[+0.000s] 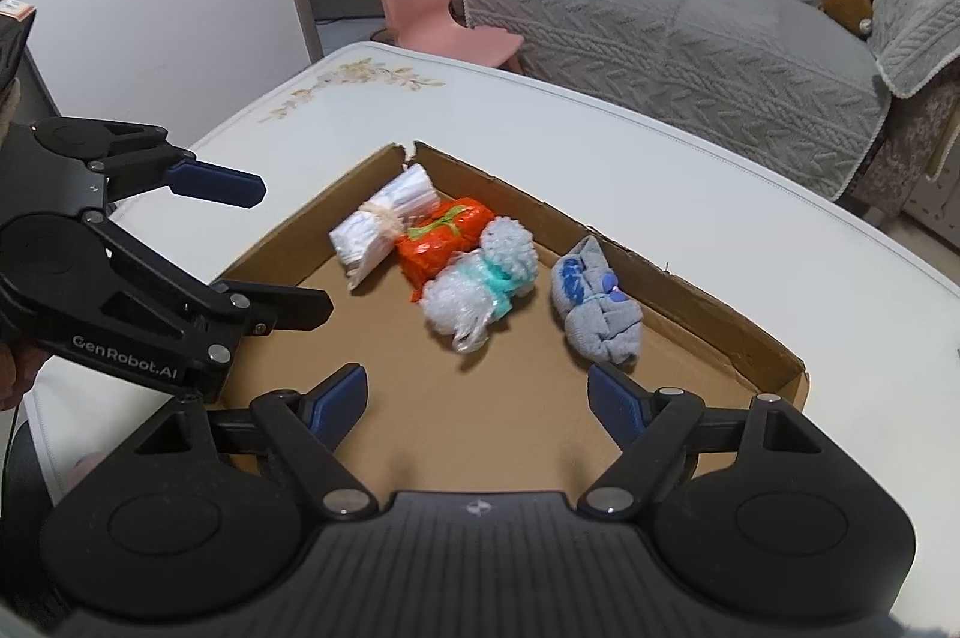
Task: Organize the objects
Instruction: 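Withdraw both open tools from the box back toward the pile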
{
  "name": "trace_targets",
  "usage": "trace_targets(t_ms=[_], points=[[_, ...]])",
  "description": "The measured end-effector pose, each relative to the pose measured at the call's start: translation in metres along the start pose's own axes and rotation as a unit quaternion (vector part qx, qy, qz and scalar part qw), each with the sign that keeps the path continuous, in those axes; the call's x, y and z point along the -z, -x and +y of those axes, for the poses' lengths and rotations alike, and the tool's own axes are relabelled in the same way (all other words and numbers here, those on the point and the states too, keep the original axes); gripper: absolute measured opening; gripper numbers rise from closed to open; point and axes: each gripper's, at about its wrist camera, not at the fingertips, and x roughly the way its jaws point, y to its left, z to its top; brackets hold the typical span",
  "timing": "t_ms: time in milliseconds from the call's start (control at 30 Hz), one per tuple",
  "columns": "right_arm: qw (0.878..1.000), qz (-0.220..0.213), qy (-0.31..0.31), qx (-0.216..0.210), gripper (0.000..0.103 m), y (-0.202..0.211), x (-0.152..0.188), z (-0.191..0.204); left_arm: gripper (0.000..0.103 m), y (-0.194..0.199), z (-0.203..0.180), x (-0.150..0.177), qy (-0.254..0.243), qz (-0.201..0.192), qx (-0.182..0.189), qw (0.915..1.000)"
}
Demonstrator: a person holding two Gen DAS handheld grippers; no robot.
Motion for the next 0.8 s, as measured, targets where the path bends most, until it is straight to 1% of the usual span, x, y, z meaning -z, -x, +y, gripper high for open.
trace_targets(t_ms=[133, 233, 333, 400, 467, 500, 567, 667, 733, 800], points=[[1.0, -0.006, 0.001, 0.001, 0.081, 0.013, 0.009, 0.007, 0.09, 0.018, 0.002, 0.012, -0.004, -0.01, -0.001, 0.9999], [1.0, -0.012, -0.002, 0.0, 0.082, 0.024, 0.02, 0.011, 0.09, 0.034, 0.006, 0.027, -0.004, -0.016, -0.001, 0.9999], [1.0, -0.023, -0.009, 0.0, 0.084, 0.036, 0.035, 0.015, 0.091, 0.055, 0.01, 0.048, -0.006, -0.027, 0.002, 0.9996], [0.999, -0.031, -0.013, -0.001, 0.084, 0.048, 0.05, 0.022, 0.095, 0.07, 0.012, 0.067, -0.007, -0.04, 0.002, 0.9992], [0.999, -0.043, -0.018, 0.0, 0.088, 0.059, 0.068, 0.03, 0.098, 0.085, 0.015, 0.088, -0.009, -0.05, -0.005, 0.9987], [0.998, -0.051, -0.02, 0.003, 0.089, 0.065, 0.079, 0.034, 0.098, 0.091, 0.016, 0.099, -0.005, -0.057, -0.008, 0.9983], [0.997, -0.063, -0.038, 0.01, 0.093, 0.072, 0.1, 0.039, 0.1, 0.102, 0.018, 0.123, 0.006, -0.067, -0.008, 0.9977], [0.994, -0.084, -0.07, 0.03, 0.094, 0.075, 0.13, 0.047, 0.1, 0.107, 0.02, 0.156, 0.027, -0.077, -0.018, 0.9965], [0.99, -0.093, -0.091, 0.053, 0.095, 0.071, 0.145, 0.051, 0.1, 0.105, 0.021, 0.174, 0.042, -0.077, -0.019, 0.996], [0.986, -0.098, -0.118, 0.067, 0.095, 0.063, 0.152, 0.052, 0.1, 0.102, 0.02, 0.188, 0.059, -0.078, -0.009, 0.9951]])
